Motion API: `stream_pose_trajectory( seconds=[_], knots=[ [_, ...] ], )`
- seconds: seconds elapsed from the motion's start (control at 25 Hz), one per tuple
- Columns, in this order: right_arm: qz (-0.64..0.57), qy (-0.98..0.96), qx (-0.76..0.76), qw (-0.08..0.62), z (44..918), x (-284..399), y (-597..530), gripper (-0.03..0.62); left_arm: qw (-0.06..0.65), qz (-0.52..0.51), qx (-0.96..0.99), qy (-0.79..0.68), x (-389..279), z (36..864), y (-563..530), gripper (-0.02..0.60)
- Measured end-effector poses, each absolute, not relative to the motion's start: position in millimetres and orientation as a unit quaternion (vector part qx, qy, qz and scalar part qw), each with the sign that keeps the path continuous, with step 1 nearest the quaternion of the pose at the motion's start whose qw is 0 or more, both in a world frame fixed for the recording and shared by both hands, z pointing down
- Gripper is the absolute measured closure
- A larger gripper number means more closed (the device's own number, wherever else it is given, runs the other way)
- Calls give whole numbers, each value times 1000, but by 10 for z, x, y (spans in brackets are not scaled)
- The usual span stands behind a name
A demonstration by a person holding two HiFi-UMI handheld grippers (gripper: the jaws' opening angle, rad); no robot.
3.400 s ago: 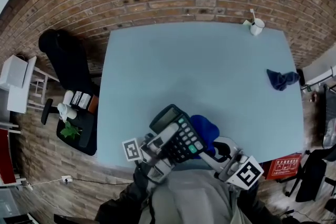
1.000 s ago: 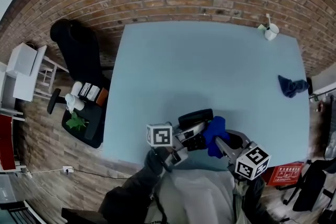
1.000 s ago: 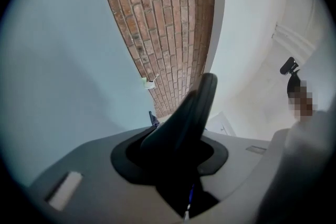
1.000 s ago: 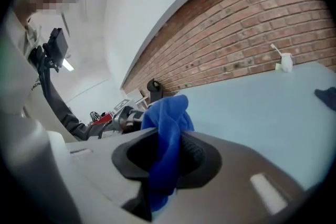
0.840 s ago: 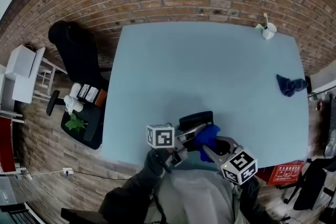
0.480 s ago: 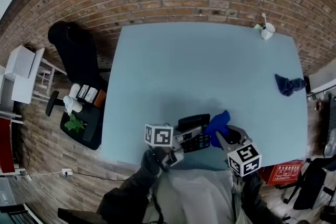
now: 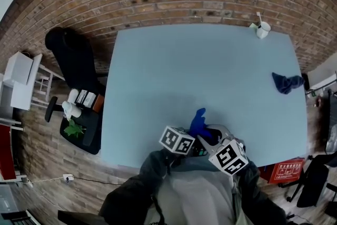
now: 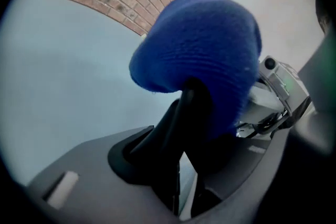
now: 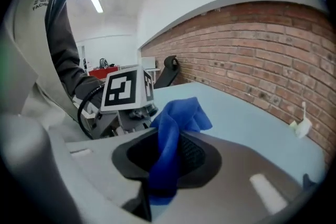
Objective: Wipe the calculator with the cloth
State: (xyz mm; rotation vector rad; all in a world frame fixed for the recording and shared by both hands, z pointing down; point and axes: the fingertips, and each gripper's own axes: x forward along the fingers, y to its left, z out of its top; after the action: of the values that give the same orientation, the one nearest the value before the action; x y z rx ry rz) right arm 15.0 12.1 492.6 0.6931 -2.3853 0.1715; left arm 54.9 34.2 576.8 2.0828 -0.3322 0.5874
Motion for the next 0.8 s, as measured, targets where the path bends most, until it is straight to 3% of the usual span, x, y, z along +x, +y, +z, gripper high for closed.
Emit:
stream_pose_trajectory(
  seconds=[0.08,0.28,0.4,0.72,0.8],
  knots=[
    [77,-898,280,330,5058,273,101,502,456,245,843,-147,511,5828,334,362],
    [123,-872,343,326,5324,586,4,502,446,225,844,-196,407,5795,152,336],
    [135,-860,362,334,5489,705,-21,502,431,201,848,-233,305,5707,-13,253],
    [222,-836,391,313,5805,787,-26,499,419,131,836,-328,-292,5584,-414,241],
    [262,-827,408,285,5834,810,-21,493,419,114,830,-350,-472,5554,-445,312]
  ],
)
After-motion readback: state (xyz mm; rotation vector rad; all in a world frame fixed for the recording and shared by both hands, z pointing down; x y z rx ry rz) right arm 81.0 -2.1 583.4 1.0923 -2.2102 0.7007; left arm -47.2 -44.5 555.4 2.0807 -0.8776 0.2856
